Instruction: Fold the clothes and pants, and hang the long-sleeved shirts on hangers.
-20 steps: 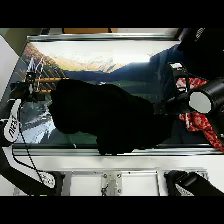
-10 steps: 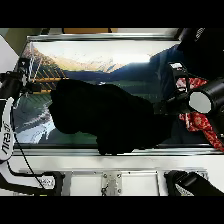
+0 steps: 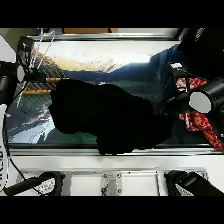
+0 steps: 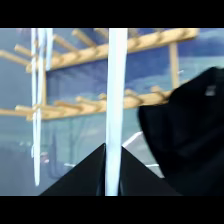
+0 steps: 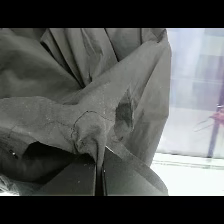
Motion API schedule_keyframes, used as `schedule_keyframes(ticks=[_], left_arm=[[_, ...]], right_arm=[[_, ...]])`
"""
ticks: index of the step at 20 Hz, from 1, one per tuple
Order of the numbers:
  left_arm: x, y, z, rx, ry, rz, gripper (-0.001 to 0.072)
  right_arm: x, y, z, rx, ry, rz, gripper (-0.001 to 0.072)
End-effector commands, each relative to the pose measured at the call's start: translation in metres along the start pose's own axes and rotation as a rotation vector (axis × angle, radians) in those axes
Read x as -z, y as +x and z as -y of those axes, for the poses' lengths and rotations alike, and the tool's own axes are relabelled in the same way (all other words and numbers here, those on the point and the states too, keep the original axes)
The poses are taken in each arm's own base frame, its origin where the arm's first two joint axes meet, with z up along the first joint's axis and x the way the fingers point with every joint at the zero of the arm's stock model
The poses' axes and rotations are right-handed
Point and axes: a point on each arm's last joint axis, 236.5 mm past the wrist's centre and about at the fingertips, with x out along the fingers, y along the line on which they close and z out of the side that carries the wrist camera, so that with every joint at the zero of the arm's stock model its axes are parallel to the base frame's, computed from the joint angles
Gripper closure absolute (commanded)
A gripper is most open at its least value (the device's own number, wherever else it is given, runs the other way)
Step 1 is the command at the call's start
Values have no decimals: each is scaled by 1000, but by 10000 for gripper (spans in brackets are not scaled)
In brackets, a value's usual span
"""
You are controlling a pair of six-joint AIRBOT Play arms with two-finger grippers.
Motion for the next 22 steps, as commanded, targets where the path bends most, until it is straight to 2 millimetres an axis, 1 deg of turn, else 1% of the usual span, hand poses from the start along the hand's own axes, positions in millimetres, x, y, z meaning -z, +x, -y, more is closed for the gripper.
schedule_keyframes(ticks=[1,2,4,5,6,7,8,9,11,12,13,14,15,16,17,20,22], left_arm=[[-19,-36,28,152,67,101,691],[-22,-46,37,214,96,134,691],[-26,-72,59,392,173,214,691],[-24,-89,72,508,237,267,691],[-21,-107,82,628,259,312,691],[-13,-123,88,739,269,333,691],[1,-137,91,845,274,328,691],[21,-144,90,934,273,279,690],[60,-135,80,991,270,135,690],[72,-132,77,1005,276,91,689],[78,-131,77,1014,321,90,690],[82,-130,78,1016,441,137,690],[85,-131,83,1025,551,200,690],[91,-132,88,1043,607,236,690],[102,-130,95,1070,634,242,691],[141,-122,115,1143,633,243,691],[160,-119,126,1146,588,225,690]], right_arm=[[0,0,0,0,0,-1,694],[0,0,0,0,0,-1,694],[0,0,0,0,0,-1,694],[0,0,0,0,0,-1,694],[0,0,0,0,0,-1,694],[0,0,0,0,0,-1,693],[0,0,0,0,0,-1,694],[0,0,0,0,0,-1,694],[0,0,0,0,0,-1,694],[0,0,0,0,0,-1,694],[0,0,0,0,0,-1,694],[0,0,0,0,0,-1,694],[0,0,0,0,0,-1,693],[0,0,0,0,0,-1,694],[0,0,0,0,0,-1,694],[0,0,0,0,0,-1,694],[0,0,0,0,0,-1,694]])
